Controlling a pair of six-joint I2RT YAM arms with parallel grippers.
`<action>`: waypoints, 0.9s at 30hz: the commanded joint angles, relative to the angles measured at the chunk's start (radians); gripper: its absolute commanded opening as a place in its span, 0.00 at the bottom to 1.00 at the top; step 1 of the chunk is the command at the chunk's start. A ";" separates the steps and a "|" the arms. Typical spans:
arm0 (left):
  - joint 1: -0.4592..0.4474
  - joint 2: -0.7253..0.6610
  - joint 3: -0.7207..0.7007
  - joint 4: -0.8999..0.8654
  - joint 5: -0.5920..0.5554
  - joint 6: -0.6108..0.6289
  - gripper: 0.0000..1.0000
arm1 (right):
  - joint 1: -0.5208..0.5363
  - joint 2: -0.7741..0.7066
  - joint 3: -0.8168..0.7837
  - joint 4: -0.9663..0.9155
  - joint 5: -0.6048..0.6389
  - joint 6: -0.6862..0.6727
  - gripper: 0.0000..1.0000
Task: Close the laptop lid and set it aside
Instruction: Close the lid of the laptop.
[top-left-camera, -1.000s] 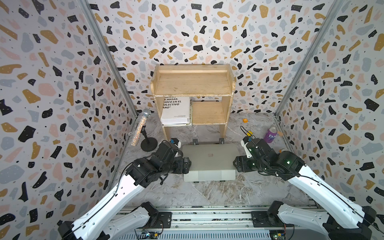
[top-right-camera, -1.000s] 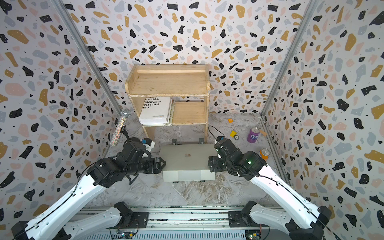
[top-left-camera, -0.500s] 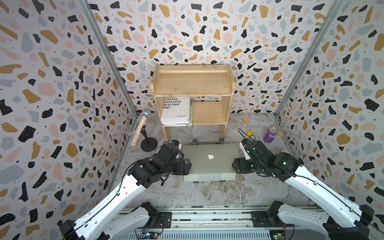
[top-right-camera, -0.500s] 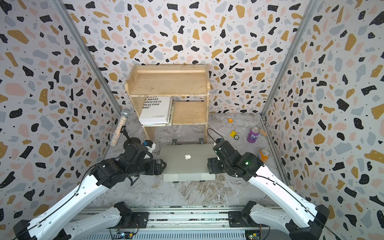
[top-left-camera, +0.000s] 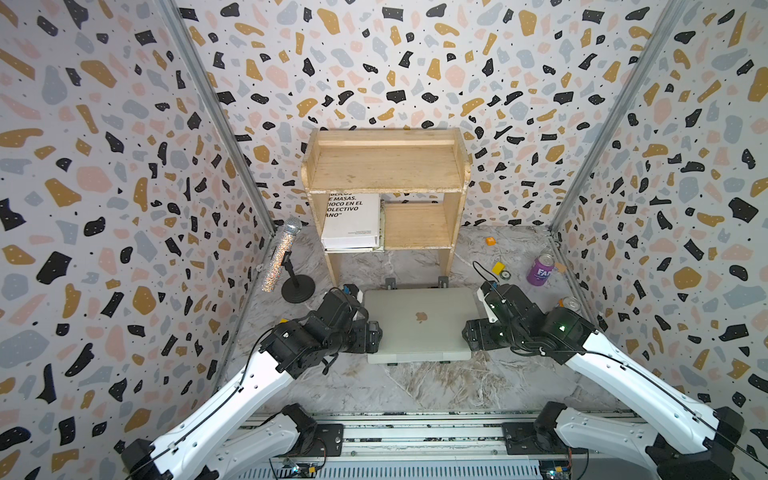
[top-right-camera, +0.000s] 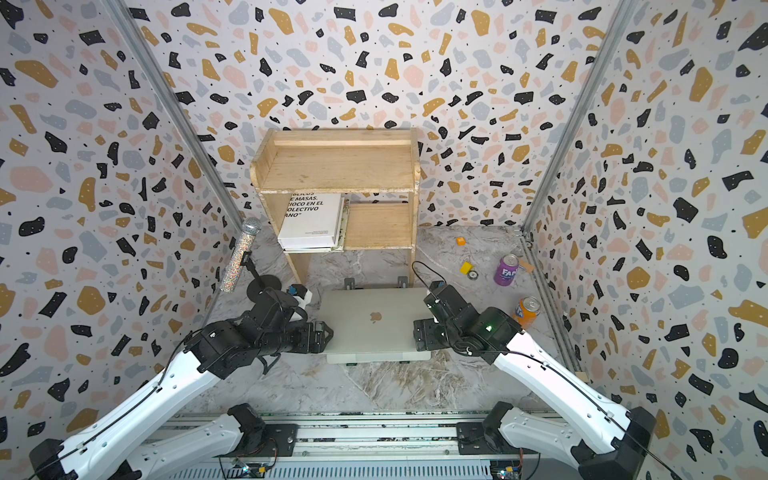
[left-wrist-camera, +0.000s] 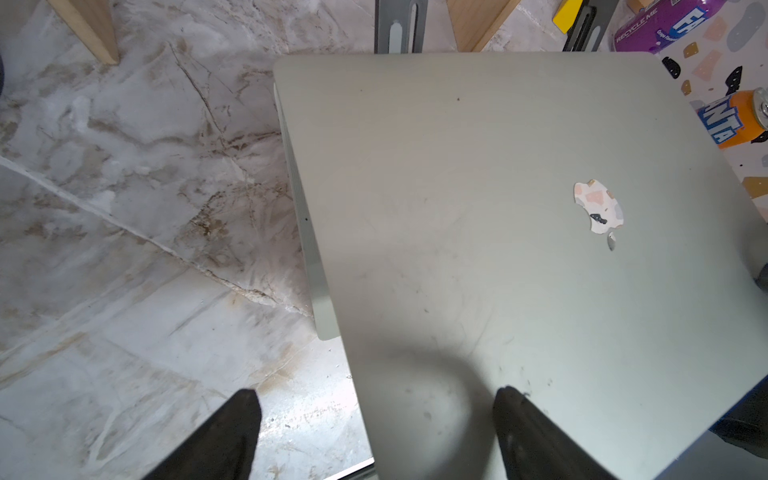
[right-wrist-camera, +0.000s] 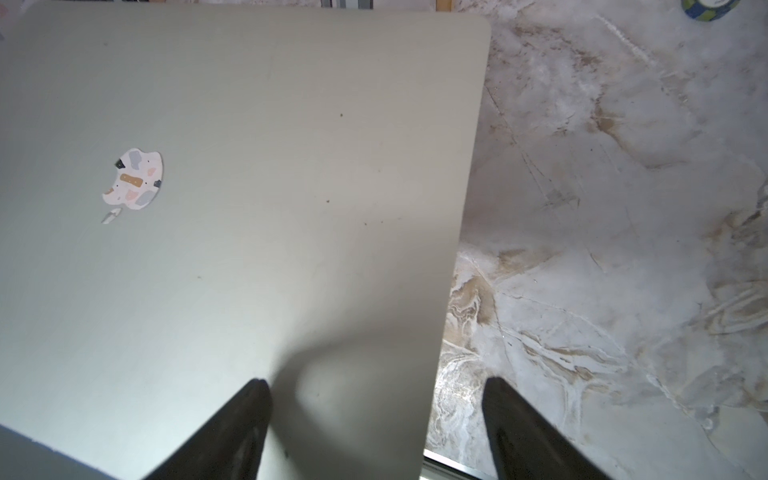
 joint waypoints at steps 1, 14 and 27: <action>-0.006 -0.010 -0.021 0.028 0.003 -0.010 0.89 | 0.006 -0.005 -0.020 -0.024 0.004 0.000 0.85; -0.006 -0.001 -0.068 0.061 0.000 -0.020 0.89 | 0.006 0.018 -0.066 0.013 0.006 0.001 0.85; -0.005 0.014 -0.110 0.098 -0.004 -0.024 0.89 | 0.006 0.054 -0.103 0.055 0.014 -0.003 0.85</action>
